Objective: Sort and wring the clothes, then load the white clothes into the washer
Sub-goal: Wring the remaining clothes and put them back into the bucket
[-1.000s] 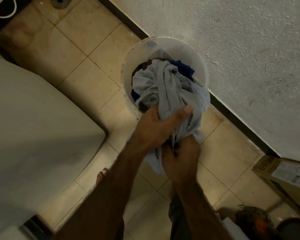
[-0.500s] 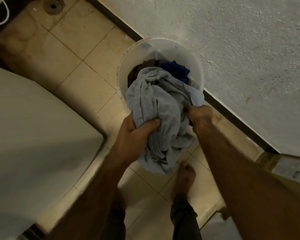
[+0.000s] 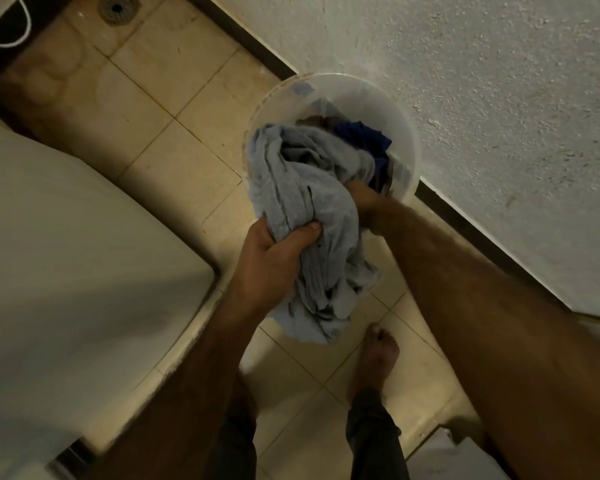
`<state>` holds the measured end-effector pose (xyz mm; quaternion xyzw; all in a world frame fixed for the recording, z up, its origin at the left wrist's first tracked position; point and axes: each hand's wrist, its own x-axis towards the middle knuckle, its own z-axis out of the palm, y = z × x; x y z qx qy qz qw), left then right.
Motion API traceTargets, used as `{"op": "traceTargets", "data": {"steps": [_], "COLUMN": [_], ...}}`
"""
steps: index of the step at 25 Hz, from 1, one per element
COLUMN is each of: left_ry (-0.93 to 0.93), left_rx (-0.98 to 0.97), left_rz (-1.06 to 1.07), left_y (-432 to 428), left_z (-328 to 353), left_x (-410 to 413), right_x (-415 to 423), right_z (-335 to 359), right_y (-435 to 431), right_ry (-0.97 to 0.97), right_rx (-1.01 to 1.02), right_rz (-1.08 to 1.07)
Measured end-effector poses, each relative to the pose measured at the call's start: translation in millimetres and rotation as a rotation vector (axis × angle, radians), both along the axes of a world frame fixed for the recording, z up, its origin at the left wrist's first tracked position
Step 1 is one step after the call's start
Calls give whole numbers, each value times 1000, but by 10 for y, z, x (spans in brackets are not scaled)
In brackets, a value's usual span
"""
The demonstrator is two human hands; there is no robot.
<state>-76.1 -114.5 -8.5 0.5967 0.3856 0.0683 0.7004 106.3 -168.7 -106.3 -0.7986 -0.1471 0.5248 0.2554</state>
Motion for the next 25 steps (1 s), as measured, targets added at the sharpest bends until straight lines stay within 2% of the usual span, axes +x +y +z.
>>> {"op": "traceTargets", "data": {"steps": [1, 2, 5, 6, 8, 9, 12, 14, 15, 17, 18, 20, 23, 24, 25], "left_ry": [10, 24, 73, 86, 107, 118, 116, 113, 113, 103, 100, 94, 37, 20, 10], "left_rx": [-6, -13, -39, -55, -79, -92, -121, -135, -135, -141, -146, -147, -110, -81, -51], "left_rz": [0, 4, -32, -53, -85, -97, -105, -55, -26, 28, 49, 68, 29, -24, -90], "left_y": [22, 40, 25, 4, -29, -36, 15, 74, 88, 88, 86, 108, 111, 94, 84], "left_z": [16, 22, 3, -11, -53, -66, -59, -60, -61, -68, -64, -39, 21, 36, 64], "left_x": [28, 56, 148, 172, 189, 189, 240, 310, 346, 398, 422, 493, 645, 683, 702], "right_x": [-47, -113, -256, -330, -444, -430, -253, -278, -376, -718, -933, -1324, -1622, -1629, -1601], "right_z": [-68, -3, 40, 72, 127, 137, 356, 388, 421, 385, 415, 425, 489, 552, 595], "right_y": [-37, -67, -184, -264, -293, -260, -110, -89, -164, -434, -579, -770, -884, -900, -922], "right_ry": [34, -28, -419, -406, -26, 86, -85, -278, -403, -467, -462, -552, -696, -749, -815], "right_rx": [-46, -10, 157, 220, 267, 223, 330, 380, 354, 374, 396, 381, 144, 80, 101], "right_rz": [-17, -103, -463, -466, -448, -459, -472, -640, -793, -1005, -1006, -792, -408, -390, -396]}}
